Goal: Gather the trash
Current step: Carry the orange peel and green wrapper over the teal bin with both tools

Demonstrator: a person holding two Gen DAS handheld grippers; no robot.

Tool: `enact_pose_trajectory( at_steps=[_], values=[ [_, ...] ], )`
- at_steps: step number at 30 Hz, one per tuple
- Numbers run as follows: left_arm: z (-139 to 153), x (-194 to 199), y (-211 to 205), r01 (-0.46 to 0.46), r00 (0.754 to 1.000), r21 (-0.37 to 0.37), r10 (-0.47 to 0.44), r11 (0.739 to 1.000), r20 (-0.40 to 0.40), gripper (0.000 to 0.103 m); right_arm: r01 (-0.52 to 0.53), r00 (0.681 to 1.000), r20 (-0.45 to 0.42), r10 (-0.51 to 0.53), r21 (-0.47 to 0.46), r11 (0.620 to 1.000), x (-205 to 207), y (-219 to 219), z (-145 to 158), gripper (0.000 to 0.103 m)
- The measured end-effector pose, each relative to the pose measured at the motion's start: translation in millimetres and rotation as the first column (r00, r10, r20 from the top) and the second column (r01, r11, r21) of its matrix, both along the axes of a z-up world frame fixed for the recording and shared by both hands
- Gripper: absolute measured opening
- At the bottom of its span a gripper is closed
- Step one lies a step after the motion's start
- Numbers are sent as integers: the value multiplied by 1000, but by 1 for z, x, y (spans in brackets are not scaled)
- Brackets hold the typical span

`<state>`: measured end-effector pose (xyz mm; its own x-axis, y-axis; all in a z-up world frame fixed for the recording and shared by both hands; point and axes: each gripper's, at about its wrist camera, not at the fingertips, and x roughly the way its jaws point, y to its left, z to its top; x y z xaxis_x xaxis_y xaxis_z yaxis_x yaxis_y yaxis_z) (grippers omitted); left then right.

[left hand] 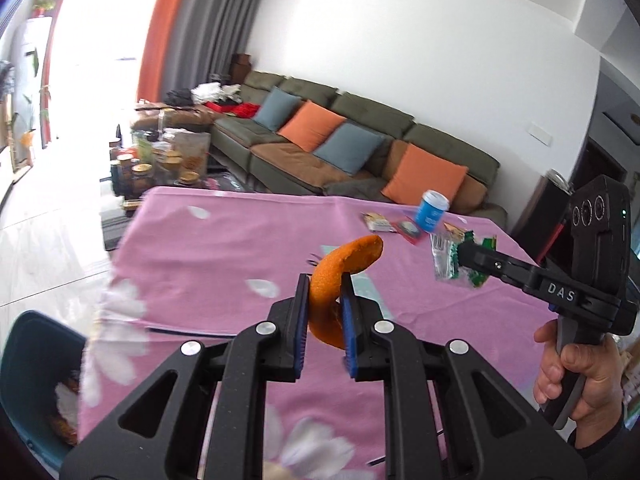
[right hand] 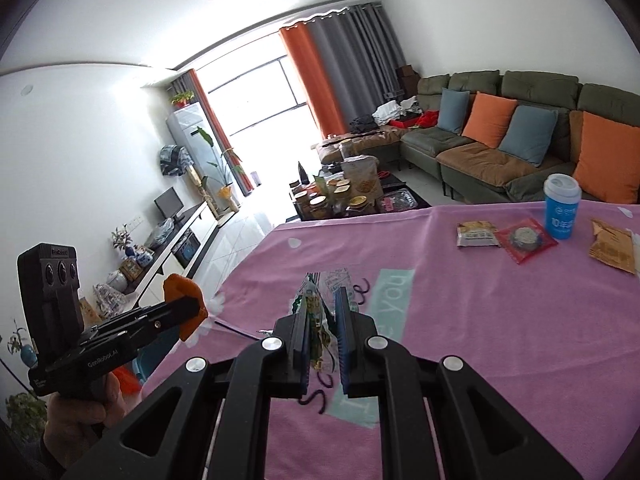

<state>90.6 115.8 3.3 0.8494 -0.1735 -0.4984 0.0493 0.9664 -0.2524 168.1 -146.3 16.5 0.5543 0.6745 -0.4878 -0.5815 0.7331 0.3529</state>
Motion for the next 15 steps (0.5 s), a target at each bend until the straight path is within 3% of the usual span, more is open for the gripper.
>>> enact_pose_trajectory(
  at_steps=[7, 15],
  values=[
    [10, -59, 64, -164, 986, 2, 164, 986, 17, 15, -158, 987, 14, 158, -5, 987, -22, 65, 9, 10],
    [19, -128, 139, -348, 937, 12, 348, 937, 29, 15, -321, 947, 17, 322, -36, 946, -44, 138, 13, 10]
  ],
)
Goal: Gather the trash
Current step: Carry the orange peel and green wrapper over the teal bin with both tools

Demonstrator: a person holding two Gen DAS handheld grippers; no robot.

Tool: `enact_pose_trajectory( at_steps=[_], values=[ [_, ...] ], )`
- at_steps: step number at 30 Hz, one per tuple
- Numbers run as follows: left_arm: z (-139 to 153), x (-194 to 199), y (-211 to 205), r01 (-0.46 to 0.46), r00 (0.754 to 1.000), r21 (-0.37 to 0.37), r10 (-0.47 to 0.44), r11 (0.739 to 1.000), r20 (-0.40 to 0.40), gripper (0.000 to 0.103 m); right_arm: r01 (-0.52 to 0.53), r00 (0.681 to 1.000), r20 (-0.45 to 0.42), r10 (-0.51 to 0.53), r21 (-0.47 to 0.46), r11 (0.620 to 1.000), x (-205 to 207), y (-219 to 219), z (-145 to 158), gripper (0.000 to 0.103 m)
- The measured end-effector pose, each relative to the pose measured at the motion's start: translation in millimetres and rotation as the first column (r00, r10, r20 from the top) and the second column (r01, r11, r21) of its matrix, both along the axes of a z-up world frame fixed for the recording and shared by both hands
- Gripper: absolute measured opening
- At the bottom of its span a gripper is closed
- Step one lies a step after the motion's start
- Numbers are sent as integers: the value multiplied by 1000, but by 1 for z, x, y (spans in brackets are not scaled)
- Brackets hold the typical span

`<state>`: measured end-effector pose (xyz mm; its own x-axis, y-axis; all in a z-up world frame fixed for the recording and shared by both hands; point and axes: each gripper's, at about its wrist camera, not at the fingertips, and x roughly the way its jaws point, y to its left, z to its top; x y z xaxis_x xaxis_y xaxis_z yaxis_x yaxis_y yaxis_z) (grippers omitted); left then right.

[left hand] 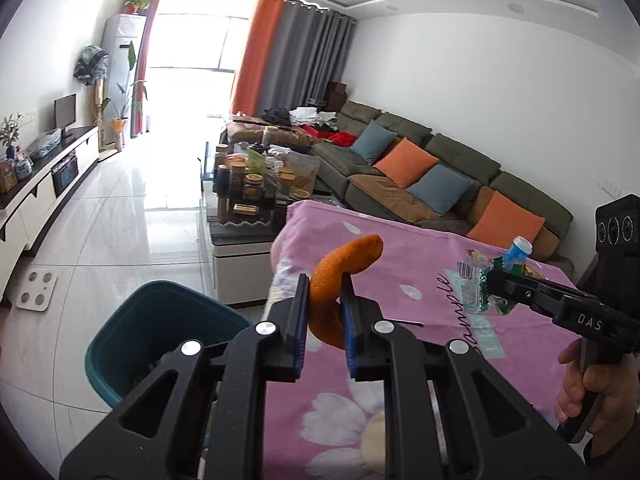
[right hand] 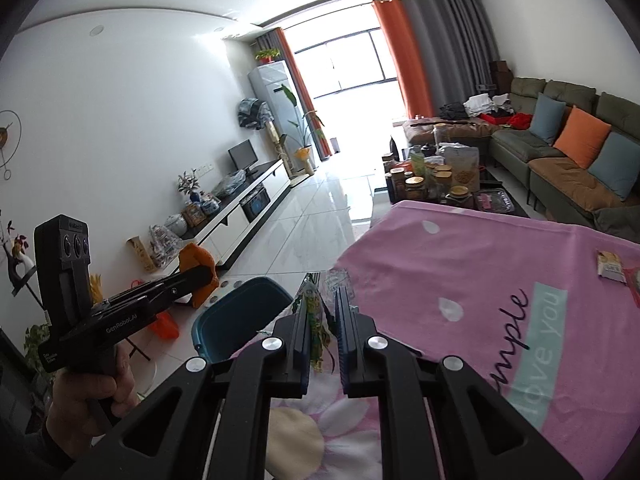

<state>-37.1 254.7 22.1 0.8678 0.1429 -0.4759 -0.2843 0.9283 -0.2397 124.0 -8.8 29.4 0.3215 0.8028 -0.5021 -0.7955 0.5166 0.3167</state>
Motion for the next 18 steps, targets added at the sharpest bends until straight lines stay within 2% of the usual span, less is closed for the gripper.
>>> enact_pose_trajectory(
  at_steps=[8, 18],
  values=[
    [-5, -53, 65, -135, 991, -2, 135, 991, -27, 15, -136, 991, -5, 136, -54, 989, -15, 67, -2, 10],
    [-37, -91, 126, -216, 972, -37, 212, 976, -98, 15, -240, 970, -4, 242, -148, 959, -26, 144, -15, 10]
  ],
)
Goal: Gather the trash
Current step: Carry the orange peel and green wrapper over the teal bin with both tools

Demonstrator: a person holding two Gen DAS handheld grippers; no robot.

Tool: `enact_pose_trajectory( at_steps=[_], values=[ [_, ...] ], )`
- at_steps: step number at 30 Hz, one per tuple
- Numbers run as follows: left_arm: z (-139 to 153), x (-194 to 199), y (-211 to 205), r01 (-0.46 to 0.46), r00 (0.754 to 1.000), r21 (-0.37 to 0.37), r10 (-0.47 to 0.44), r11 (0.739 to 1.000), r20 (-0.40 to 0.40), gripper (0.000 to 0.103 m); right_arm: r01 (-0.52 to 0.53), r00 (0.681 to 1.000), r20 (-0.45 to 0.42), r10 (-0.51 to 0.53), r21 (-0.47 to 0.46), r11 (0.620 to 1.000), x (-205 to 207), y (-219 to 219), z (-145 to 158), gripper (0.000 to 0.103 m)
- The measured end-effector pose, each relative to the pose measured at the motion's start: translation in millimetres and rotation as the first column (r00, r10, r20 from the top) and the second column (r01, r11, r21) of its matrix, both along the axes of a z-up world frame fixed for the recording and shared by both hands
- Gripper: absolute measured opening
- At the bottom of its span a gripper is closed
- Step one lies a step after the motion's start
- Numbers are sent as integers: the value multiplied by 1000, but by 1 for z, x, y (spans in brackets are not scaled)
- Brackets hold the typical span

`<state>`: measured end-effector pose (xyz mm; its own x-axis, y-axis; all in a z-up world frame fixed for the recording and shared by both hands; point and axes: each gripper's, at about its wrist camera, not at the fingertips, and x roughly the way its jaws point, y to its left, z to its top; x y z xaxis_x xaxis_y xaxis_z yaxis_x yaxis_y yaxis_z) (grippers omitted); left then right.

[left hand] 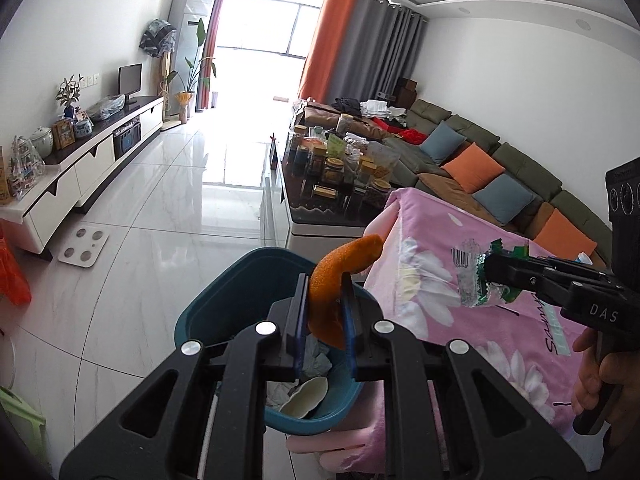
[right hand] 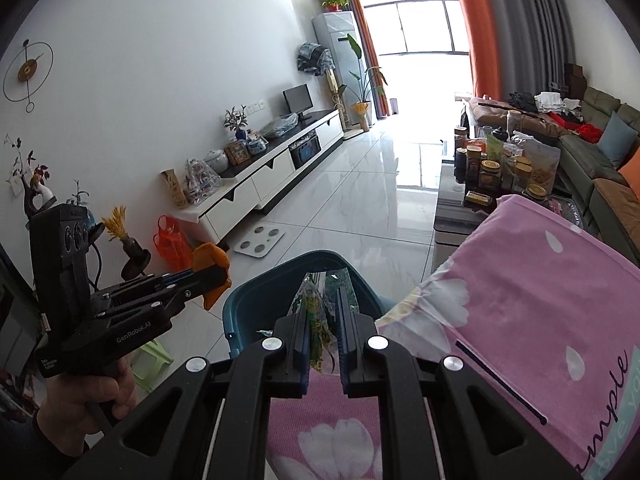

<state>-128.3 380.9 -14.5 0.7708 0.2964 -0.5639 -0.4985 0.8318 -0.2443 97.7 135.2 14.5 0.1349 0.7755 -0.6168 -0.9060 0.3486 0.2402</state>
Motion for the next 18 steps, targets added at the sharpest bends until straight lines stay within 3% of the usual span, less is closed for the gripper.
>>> enact_pose_trajectory(
  at_steps=[8, 18],
  values=[
    [-33, 9, 16, -20, 998, -43, 17, 999, -64, 15, -55, 998, -5, 55, -77, 996, -1, 44, -21, 10],
    [-72, 51, 23, -34, 990, -88, 21, 996, -138, 16, -93, 995, -32, 89, -155, 984, 9, 81, -45, 10]
  ],
)
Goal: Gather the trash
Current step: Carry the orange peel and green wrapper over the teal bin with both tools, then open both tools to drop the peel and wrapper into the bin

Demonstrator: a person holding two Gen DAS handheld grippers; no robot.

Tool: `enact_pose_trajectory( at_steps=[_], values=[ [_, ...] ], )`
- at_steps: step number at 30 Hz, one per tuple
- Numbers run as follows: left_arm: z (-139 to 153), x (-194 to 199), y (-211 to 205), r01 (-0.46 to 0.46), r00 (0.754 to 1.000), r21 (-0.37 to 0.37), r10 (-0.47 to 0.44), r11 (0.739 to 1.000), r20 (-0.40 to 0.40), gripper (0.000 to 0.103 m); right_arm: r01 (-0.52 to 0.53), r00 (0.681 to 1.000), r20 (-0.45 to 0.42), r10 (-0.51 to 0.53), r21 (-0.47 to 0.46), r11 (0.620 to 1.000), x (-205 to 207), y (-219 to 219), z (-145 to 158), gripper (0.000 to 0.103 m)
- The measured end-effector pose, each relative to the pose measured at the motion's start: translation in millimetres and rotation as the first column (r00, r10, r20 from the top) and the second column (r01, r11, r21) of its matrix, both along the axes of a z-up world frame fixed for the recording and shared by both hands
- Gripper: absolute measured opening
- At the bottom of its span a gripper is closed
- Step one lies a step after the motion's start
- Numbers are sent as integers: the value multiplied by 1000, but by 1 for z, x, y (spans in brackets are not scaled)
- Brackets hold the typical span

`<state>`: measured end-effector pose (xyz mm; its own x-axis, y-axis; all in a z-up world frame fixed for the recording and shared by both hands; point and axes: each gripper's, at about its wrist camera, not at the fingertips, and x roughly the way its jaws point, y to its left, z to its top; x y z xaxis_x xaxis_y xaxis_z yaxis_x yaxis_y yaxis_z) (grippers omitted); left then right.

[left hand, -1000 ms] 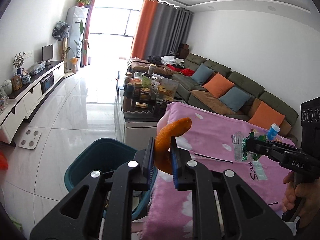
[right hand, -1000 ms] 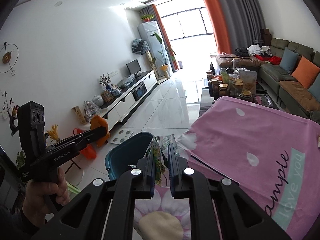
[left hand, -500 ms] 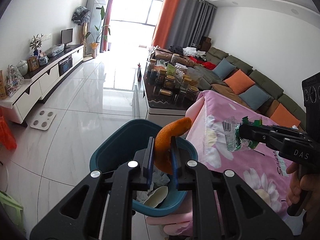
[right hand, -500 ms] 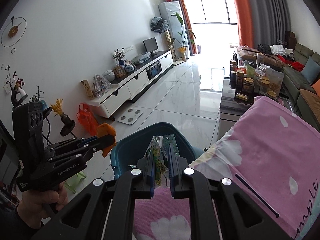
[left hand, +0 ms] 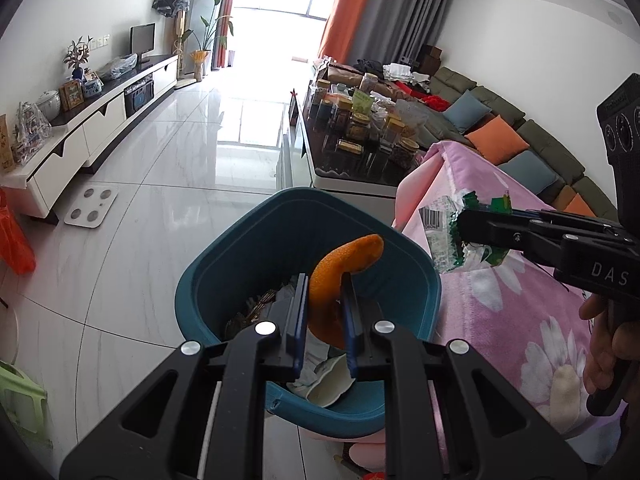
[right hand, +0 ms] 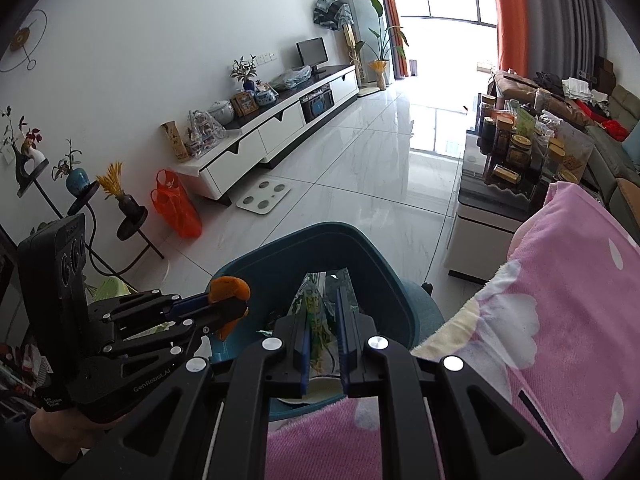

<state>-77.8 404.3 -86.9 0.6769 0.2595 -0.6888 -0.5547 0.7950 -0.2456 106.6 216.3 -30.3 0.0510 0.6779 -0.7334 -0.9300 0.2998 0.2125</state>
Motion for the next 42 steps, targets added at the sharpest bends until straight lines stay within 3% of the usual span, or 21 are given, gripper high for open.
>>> enact_pose_trajectory(
  at_steps=[15, 21, 24, 30, 34, 42],
  values=[
    [-47, 42, 18, 12, 998, -57, -15, 998, -66, 17, -41, 999, -28, 38, -99, 994, 5, 36, -30, 11],
    [-60, 53, 26, 5, 996, -64, -11, 998, -88, 21, -57, 998, -45, 52, -137, 989, 7, 47, -41, 20],
    [-64, 58, 29, -2, 996, -64, -4, 998, -93, 27, -50, 998, -51, 43, -146, 988, 8, 48, -45, 29],
    [-61, 58, 32, -12, 997, -45, 9, 999, -80, 36, -29, 998, -52, 23, -132, 991, 13, 45, -43, 32],
    [-53, 47, 32, -43, 997, -22, 41, 999, -65, 50, -21, 999, -49, 15, -114, 993, 15, 40, -37, 44],
    [-32, 26, 32, -87, 996, 17, 88, 996, -22, 61, -11, 999, -41, 8, -74, 997, 10, 26, -25, 50]
  ],
)
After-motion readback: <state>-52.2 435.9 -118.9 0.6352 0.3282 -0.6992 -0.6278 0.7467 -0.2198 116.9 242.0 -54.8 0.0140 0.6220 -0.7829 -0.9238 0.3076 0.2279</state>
